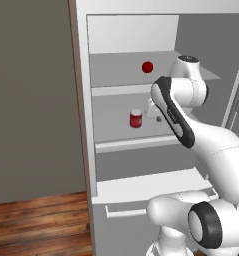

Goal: Place the condiment bottle and ketchup from the counter to the top shelf of the fridge. If the existing items in the fridge are on the top shelf, move them to other shelves.

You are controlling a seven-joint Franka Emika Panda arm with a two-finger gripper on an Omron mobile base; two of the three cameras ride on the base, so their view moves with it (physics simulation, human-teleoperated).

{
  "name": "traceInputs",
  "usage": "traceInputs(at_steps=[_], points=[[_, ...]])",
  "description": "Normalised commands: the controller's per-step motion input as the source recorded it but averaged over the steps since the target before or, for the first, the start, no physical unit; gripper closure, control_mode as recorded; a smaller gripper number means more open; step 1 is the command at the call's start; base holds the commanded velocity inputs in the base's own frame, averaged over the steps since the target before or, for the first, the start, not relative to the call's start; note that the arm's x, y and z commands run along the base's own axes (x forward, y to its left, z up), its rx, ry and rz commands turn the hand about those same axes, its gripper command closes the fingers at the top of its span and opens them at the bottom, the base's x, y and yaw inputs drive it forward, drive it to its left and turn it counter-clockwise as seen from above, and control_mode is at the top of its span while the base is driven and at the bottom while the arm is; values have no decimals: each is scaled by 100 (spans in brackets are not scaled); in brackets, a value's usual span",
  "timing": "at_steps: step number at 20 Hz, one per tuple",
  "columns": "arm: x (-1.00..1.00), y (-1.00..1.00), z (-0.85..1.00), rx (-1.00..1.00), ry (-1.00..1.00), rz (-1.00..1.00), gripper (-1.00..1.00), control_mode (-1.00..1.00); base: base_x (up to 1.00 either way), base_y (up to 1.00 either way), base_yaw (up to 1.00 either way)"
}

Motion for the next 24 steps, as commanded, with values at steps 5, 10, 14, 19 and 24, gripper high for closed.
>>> traceInputs(at_steps=[5,10,14,19,24], points=[[-21,-1,16,5,-19,0,-100,-100,0,0,0],[-36,-11,45,13,-41,0,-100,-100,0,0,0],[-29,-10,62,14,-42,0,-100,-100,0,0,0],[-5,-3,68,10,-33,-8,-100,-100,0,0,0],[0,-2,64,2,-19,-13,-100,-100,0,0,0]])
